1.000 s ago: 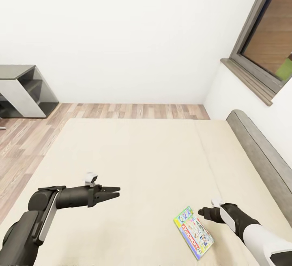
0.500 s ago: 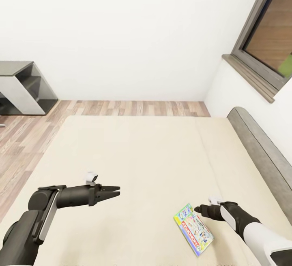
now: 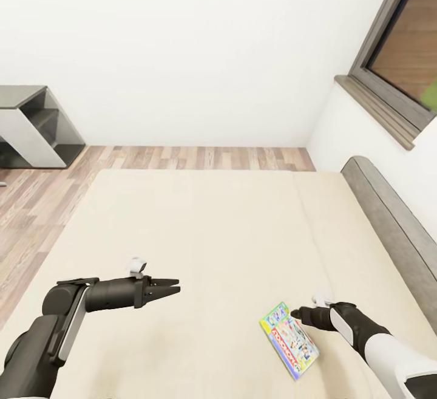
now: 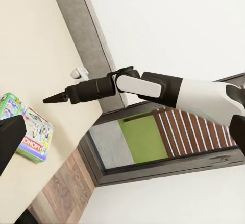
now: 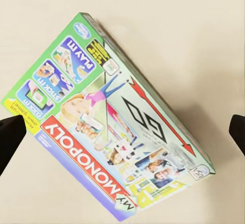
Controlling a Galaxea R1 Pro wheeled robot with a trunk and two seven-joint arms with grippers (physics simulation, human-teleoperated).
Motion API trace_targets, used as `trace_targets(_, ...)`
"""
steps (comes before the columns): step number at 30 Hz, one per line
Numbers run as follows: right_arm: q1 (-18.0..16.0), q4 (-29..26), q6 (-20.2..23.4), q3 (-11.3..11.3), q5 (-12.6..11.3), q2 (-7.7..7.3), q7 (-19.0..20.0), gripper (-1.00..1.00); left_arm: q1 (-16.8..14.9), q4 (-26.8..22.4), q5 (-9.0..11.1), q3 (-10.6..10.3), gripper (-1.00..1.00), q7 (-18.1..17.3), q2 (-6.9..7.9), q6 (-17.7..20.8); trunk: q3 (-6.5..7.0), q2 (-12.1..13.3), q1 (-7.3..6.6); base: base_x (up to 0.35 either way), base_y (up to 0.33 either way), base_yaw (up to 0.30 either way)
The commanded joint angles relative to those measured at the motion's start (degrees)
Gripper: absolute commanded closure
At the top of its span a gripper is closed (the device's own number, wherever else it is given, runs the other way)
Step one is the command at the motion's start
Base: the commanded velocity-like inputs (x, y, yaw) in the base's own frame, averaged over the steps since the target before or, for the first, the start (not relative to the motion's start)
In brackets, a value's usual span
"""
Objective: Put all the toys in the child's room - the three board games (two on the bed and one on the table), the two jigsaw puzzles on the table, and the tennis ball on the table - inside the toy box on the table in the child's room.
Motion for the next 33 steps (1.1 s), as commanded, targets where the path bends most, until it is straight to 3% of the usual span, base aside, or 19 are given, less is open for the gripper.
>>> trace_targets(1, -0.03, -0.08, 0.25, 0.44, -0.44, -0.07, 0.01, -1.0, -0.03, -0.02, 0.07, 0.0, -1.0, -0.13, -0.03, 0.6, -0.18, -0.1, 0.03, 0.0, 0.0, 0.0)
trace_targets(14, -0.03, -0.08, 0.3, 0.43, -0.52, -0.1, 0.07, -1.0, -0.03, -0.02, 0.11, -0.09, -1.0, -0.17, -0.17, 0.58, -1.38, -0.1, 0.03, 0.0, 0.0, 0.0)
trace_targets(20, -0.03, -0.08, 0.33, 0.36, -0.57, -0.04, 0.15, -1.0, -0.03, -0.89, 0.36, -0.42, -1.0, -1.75, -0.35, 0.27, -1.93, -0.1, 0.03, 0.0, 0.0, 0.0)
trace_targets(26, -0.03, -0.08, 0.32, 0.34, -0.52, -0.08, 2.74, -1.0, -0.03, -1.11, 0.4, -3.74, -1.0, -7.57, -0.69, -0.02, -2.49, -0.1, 0.03, 0.0, 0.0, 0.0)
trace_targets(33, -0.03, -0.08, 0.18, 0.42, -0.49, -0.1, 5.95, -1.0, -0.02, -1.06, 0.47, -6.32, -1.0, -7.57, -1.45, -1.59, -3.13, -0.1, 0.03, 0.0, 0.0, 0.0)
